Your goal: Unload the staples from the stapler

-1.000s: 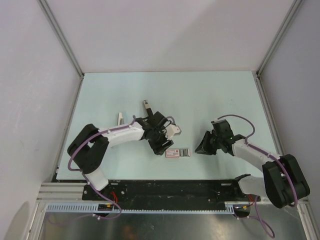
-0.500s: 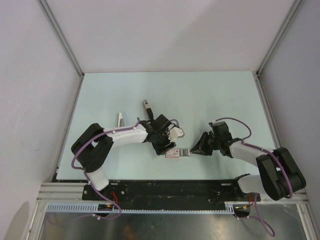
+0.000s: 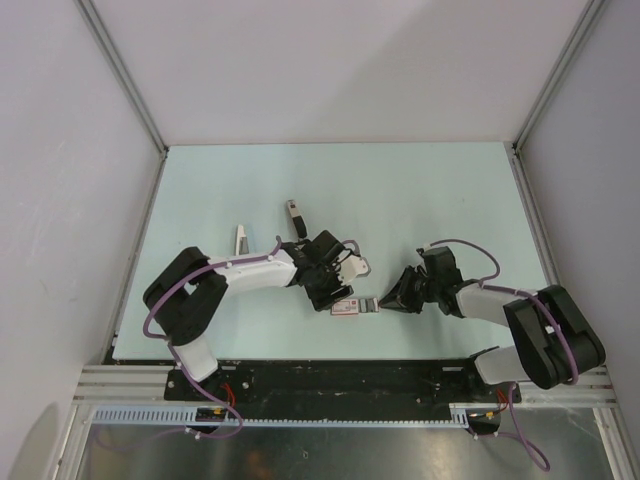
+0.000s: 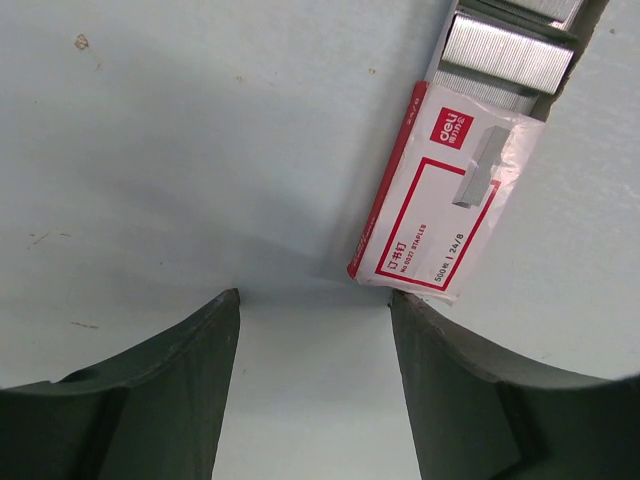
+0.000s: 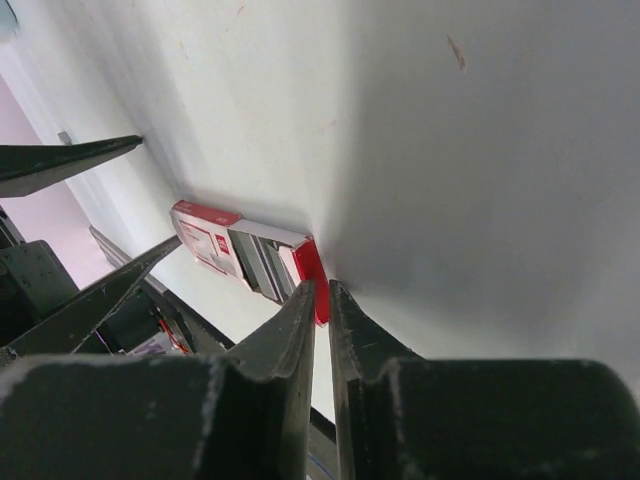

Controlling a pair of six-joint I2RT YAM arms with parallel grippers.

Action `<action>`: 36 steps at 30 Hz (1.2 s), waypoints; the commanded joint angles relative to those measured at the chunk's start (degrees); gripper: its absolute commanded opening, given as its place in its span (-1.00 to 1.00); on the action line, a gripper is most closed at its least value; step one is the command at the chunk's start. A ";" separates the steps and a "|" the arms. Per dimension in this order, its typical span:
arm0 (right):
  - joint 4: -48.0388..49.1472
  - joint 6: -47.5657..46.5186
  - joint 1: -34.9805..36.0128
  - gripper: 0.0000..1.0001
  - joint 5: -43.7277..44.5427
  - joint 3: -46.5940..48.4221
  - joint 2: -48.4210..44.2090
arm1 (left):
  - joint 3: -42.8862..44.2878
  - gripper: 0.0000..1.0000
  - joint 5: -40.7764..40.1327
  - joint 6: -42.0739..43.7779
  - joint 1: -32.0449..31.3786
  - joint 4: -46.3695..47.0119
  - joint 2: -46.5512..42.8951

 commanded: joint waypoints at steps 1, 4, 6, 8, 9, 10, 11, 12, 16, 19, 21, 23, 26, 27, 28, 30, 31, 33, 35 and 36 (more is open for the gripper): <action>3.23 1.21 0.26 -0.71 -0.98 -0.42 0.63 | 0.21 0.35 0.06 2.73 -0.75 0.32 0.55; 4.01 1.84 1.17 -0.73 -0.82 -0.46 1.21 | 0.63 0.35 -0.02 2.57 -0.83 0.25 0.88; 4.80 2.44 2.05 -0.73 -0.64 -0.46 1.88 | 0.89 0.35 -0.02 2.46 -0.84 0.30 1.04; 5.89 3.18 3.15 -0.74 -0.51 -0.46 2.66 | 1.12 0.35 -0.04 2.38 -0.91 0.25 1.30; 6.43 3.58 3.80 -0.74 -0.45 -0.46 3.12 | 1.21 0.36 -0.05 2.40 -0.92 0.24 1.40; 7.14 4.05 4.39 -0.74 -0.32 -0.46 3.58 | 1.30 0.35 -0.09 2.32 -0.92 0.24 1.49; 7.80 4.45 4.95 -0.74 -0.26 -0.46 3.98 | 1.39 0.36 -0.12 2.33 -0.93 0.23 1.54; 8.43 4.88 5.54 -0.75 -0.23 -0.46 4.45 | 1.44 0.36 -0.13 2.29 -0.93 0.23 1.57; 10.41 6.17 7.24 -0.75 0.11 -0.46 5.85 | 1.48 0.36 -0.22 2.28 -0.93 0.23 1.51; 11.89 7.16 8.33 -0.76 0.32 -0.42 6.51 | 1.48 0.36 -0.25 2.33 -1.01 0.31 1.54; 12.94 7.83 8.98 -0.76 0.39 -0.39 7.05 | 1.48 0.36 -0.30 2.24 -1.01 0.29 1.51; 13.78 8.29 9.50 -0.76 0.43 -0.34 7.58 | 1.55 0.36 -0.25 2.18 -1.08 0.29 1.50; 14.57 8.74 10.11 -0.76 0.58 -0.29 8.28 | 1.57 0.36 -0.26 2.11 -1.10 0.24 1.47; 14.77 8.82 10.27 -0.76 0.67 -0.29 8.44 | 1.57 0.36 -0.20 2.05 -1.10 0.23 1.44; 14.95 8.91 10.35 -0.76 0.67 -0.25 8.65 | 1.61 0.36 -0.17 2.01 -1.10 0.23 1.43; 15.33 9.02 10.59 -0.76 0.78 -0.15 9.01 | 1.69 0.36 -0.10 2.01 -1.10 0.30 1.42; 15.54 9.09 10.68 -0.76 0.82 -0.04 9.25 | 1.76 0.37 -0.12 2.00 -1.15 0.31 1.42; 15.70 9.15 10.98 -0.76 0.84 0.19 9.69 | 1.95 0.37 -0.13 1.96 -1.12 0.27 1.41; 15.54 9.05 11.14 -0.76 0.98 0.47 9.86 | 2.13 0.38 -0.14 1.82 -1.15 0.24 1.50; 15.21 8.94 11.14 -0.76 1.05 0.62 9.76 | 2.29 0.38 -0.09 1.77 -1.13 0.28 1.59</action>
